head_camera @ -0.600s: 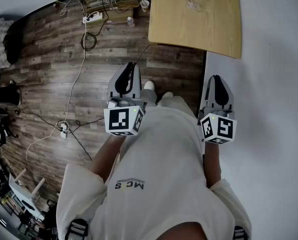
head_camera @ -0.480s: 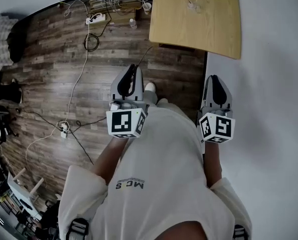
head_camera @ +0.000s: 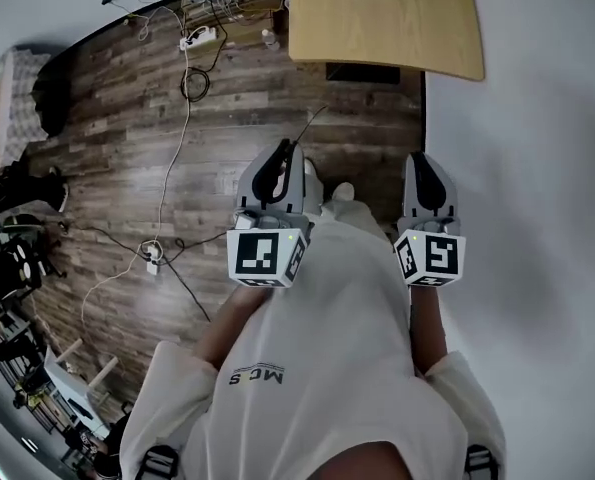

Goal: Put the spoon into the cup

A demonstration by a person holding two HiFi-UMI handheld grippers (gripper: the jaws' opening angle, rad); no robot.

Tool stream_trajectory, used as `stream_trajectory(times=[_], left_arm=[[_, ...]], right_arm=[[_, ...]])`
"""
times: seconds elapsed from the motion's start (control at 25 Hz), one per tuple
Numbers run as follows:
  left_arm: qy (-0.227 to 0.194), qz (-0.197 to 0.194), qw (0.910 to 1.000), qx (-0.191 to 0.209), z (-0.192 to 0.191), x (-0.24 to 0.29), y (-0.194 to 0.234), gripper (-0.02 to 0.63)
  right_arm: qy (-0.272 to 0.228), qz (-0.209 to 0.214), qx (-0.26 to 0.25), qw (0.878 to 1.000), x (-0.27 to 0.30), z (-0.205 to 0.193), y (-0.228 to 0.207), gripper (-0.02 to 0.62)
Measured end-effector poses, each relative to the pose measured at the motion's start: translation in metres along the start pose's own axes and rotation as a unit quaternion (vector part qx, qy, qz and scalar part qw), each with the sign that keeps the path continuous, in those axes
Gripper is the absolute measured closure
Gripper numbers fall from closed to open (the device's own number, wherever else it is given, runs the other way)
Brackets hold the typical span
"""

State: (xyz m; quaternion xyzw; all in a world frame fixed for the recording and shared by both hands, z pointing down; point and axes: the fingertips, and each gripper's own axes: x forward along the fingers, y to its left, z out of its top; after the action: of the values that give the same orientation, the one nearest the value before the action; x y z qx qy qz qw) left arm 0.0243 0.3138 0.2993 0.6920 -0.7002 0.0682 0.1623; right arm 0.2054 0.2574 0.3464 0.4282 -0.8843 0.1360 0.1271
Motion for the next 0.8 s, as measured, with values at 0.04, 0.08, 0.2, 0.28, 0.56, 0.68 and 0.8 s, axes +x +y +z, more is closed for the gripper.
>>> stream_trajectory(times=[0.04,0.08,0.2,0.28,0.56,0.68,0.8], left_arm=[[0.002,-0.003,1.0,0.006,0.0,-0.002,-0.006,0.56],[0.003,-0.005,0.9999,0.01,0.001,-0.002,-0.01,0.56],[0.001,-0.012,0.9997,0.02,0.008,0.001,-0.022,0.56],[-0.003,-0.019,0.9995,0.027,0.012,0.004,-0.029,0.56],[0.003,-0.02,0.9995,0.025,0.018,0.025,-0.028,0.56],[0.001,-0.023,0.9995,0.02,0.022,0.046,-0.022,0.56],[0.002,-0.028,0.9996,0.01,0.021,0.073,-0.01,0.56]], right_arm=[[-0.002,0.0,0.011,1.0,-0.006,-0.004,0.0,0.545],[-0.003,0.0,0.02,1.0,-0.009,-0.006,-0.001,0.545],[-0.009,0.0,0.022,1.0,-0.015,-0.005,-0.01,0.545],[-0.018,-0.002,0.009,1.0,-0.014,0.0,-0.018,0.545],[-0.023,-0.027,0.033,0.999,-0.002,0.011,-0.043,0.545],[-0.012,-0.026,0.035,0.999,0.016,0.01,-0.047,0.545],[-0.002,-0.024,0.029,0.999,0.041,0.011,-0.05,0.545]])
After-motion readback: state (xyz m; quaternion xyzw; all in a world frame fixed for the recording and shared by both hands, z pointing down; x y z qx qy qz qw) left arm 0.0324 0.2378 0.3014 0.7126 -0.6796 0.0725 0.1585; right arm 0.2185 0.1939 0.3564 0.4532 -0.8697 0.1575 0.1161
